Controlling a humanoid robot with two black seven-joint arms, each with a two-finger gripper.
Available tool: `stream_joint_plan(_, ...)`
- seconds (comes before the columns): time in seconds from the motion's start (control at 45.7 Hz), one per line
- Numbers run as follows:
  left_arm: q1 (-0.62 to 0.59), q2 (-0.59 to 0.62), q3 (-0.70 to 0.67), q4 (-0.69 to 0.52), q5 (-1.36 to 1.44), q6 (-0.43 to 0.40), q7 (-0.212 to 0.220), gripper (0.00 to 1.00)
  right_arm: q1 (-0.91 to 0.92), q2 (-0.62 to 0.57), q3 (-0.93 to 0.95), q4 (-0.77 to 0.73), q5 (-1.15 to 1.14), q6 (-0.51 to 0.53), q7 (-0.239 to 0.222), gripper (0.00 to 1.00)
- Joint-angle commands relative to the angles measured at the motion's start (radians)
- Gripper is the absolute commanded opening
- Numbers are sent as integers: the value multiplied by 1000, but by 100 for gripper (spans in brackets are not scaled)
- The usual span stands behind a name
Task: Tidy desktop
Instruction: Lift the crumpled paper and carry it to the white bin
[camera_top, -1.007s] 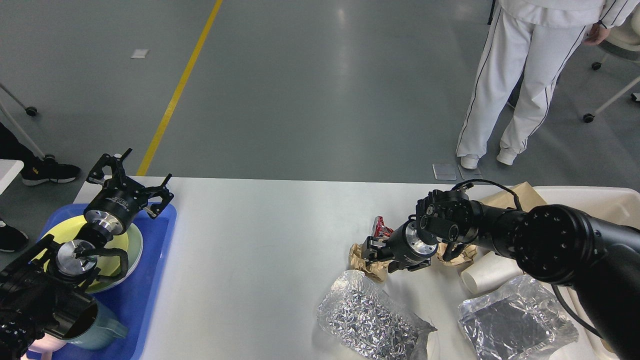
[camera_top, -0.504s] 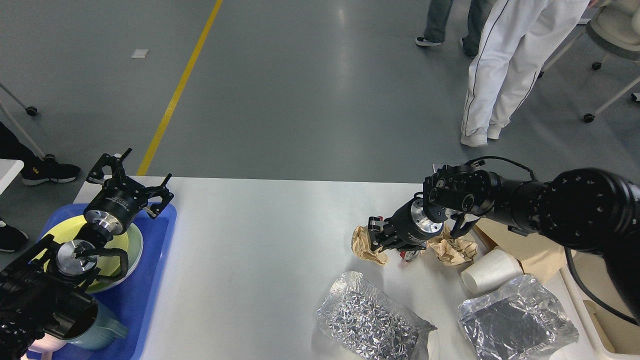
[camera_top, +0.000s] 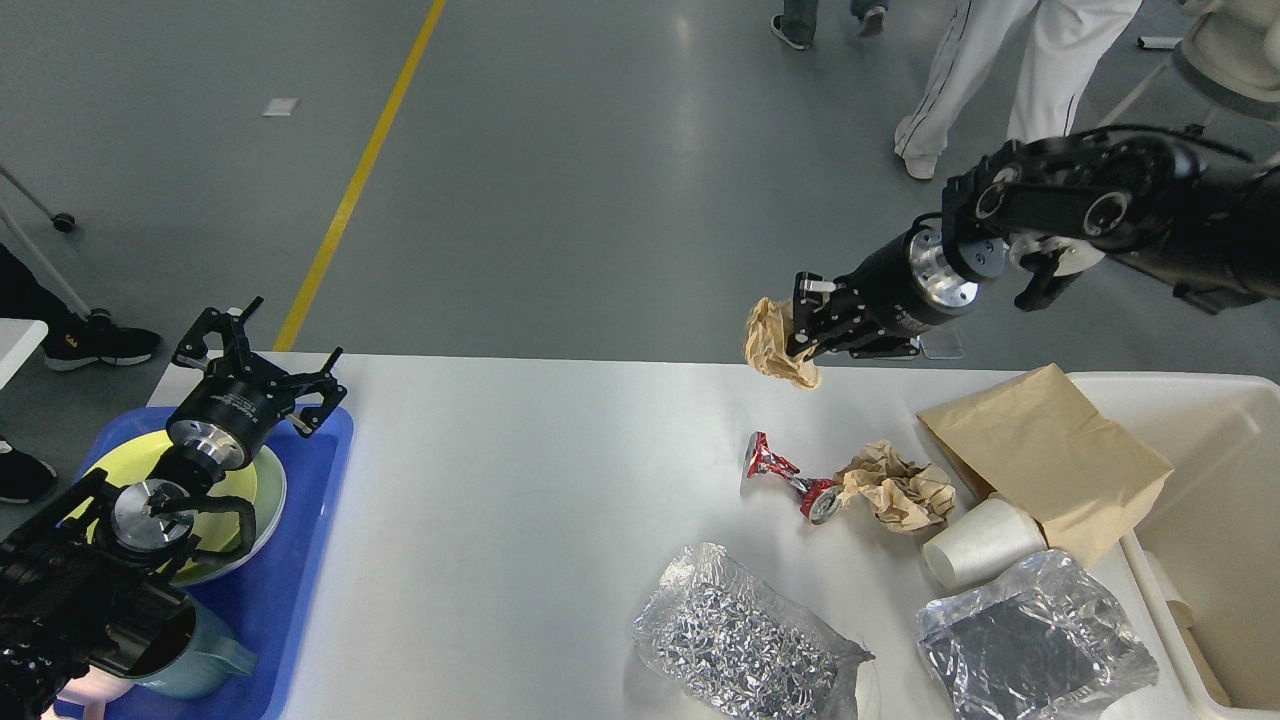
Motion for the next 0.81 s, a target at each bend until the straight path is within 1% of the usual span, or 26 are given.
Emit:
stream_joint_plan(0.0, 0, 0, 0, 0, 0, 0, 0, 96, 118, -101, 10, 2, 0, 51, 1, 0)
stream_joint_plan(0.109, 0, 0, 0, 0, 0, 0, 0, 96, 174, -179, 18, 2, 0, 88, 0, 0)
stream_joint_plan(0.219, 0, 0, 0, 0, 0, 0, 0, 96, 152, -222, 3, -25, 3, 45, -2, 0)
stream_joint_plan(0.307, 0, 0, 0, 0, 0, 0, 0, 96, 76, -264, -17, -44, 3, -48, -2, 0)
stream_joint_plan(0.416, 0, 0, 0, 0, 0, 0, 0, 96, -53, -310, -89, -73, 3, -222, -3, 0)
stream_joint_plan(0.504, 0, 0, 0, 0, 0, 0, 0, 96, -212, -336, -126, -153, 11, -370, -3, 0)
stream_joint_plan(0.569, 0, 0, 0, 0, 0, 0, 0, 96, -346, -348, -125, -216, 28, -456, -3, 0)
stream_joint_plan(0.657, 0, 0, 0, 0, 0, 0, 0, 96, -512, -354, -113, -312, 66, -529, -2, 0)
stream_joint_plan(0.788, 0, 0, 0, 0, 0, 0, 0, 96, -690, -353, -65, -407, 121, -553, -2, 0)
